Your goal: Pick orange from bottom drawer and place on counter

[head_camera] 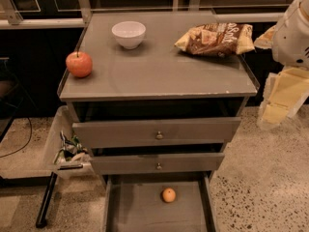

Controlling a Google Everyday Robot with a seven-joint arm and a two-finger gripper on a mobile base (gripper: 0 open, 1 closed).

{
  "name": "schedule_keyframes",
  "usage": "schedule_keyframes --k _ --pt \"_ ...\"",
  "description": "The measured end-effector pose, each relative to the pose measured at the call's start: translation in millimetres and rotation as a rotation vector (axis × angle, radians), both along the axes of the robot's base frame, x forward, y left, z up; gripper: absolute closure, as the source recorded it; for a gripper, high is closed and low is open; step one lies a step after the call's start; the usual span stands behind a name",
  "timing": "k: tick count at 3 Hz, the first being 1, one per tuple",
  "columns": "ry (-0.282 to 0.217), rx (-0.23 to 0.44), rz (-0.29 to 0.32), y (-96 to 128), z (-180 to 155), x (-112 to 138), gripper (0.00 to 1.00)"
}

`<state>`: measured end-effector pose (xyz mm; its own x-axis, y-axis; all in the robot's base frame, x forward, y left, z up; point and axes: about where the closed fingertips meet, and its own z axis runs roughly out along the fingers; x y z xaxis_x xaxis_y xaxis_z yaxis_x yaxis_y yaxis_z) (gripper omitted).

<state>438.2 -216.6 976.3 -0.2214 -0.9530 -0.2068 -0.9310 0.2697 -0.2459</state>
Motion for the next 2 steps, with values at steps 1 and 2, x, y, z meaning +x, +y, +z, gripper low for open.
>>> schedule_keyframes --k 1,2 --pt "-0.032 0.014 0.021 -0.4 -12.0 -2.9 0.0" --pt "-0.032 0.014 0.021 -0.4 -11.9 -2.9 0.0"
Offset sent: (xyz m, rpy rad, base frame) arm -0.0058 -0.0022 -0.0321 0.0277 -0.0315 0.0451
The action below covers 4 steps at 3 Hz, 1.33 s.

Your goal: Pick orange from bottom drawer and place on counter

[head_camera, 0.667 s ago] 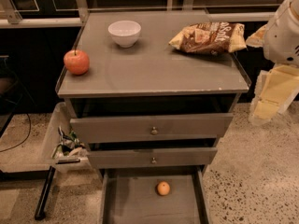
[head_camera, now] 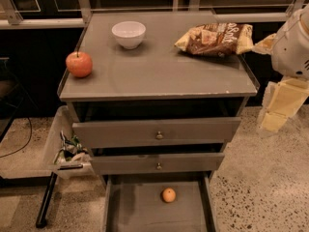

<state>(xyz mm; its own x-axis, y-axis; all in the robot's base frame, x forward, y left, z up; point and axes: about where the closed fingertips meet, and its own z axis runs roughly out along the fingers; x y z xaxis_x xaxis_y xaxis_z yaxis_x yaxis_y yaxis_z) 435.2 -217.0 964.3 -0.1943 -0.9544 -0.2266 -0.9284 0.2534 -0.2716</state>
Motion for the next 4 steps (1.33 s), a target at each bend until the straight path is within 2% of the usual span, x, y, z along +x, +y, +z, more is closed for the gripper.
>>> schedule_keyframes --k 1,2,4 --pt "0.016 0.009 -0.023 -3.3 -23.3 -0.1 0.0" --pt "0.069 0.024 -0.046 -12.4 -84.6 4.1 0.0" --pt "0.133 0.058 -0.028 -40.8 -203.3 27.4 0.0"
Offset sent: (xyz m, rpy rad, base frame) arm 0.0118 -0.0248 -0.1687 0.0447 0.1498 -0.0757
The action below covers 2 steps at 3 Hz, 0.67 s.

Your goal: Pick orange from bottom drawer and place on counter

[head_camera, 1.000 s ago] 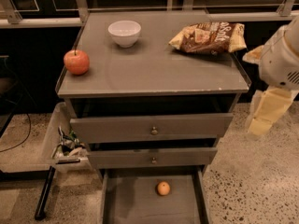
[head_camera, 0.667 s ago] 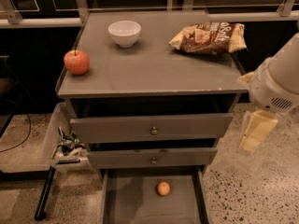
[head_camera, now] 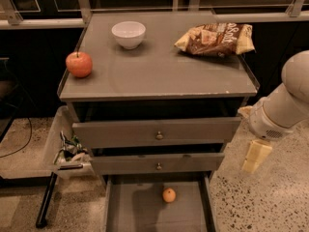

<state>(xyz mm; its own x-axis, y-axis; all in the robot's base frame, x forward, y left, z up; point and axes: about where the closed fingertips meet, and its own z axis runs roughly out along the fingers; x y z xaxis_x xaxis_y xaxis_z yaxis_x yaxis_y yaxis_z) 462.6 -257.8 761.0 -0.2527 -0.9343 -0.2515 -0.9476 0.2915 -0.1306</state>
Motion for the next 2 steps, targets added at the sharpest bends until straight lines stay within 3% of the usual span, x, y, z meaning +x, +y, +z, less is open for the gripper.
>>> schedule_keyframes --k 2 --pt "0.015 0.012 -0.011 3.0 -17.6 -1.1 0.0"
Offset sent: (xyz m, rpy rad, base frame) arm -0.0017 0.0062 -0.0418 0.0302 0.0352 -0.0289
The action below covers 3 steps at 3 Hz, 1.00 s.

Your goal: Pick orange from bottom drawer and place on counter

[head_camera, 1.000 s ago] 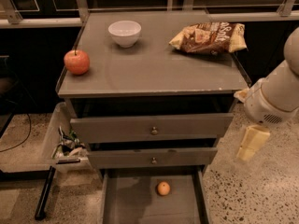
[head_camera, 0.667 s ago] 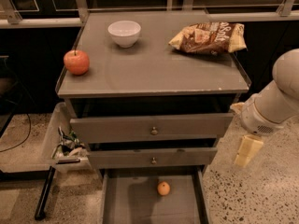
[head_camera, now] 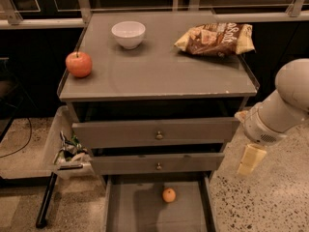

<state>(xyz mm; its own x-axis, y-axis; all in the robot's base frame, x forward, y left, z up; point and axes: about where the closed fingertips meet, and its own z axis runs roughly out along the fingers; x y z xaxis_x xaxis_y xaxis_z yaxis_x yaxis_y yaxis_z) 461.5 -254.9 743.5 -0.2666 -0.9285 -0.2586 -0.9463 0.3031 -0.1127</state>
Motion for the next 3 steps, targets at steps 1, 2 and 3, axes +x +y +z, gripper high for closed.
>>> schedule_keyframes --k 1,2,3 --pt "0.041 0.032 -0.035 2.7 -56.8 -3.1 0.0" --pt "0.038 0.058 -0.034 10.2 -121.5 2.4 0.0" --pt "0.024 0.089 -0.021 16.1 -167.8 8.3 0.0"
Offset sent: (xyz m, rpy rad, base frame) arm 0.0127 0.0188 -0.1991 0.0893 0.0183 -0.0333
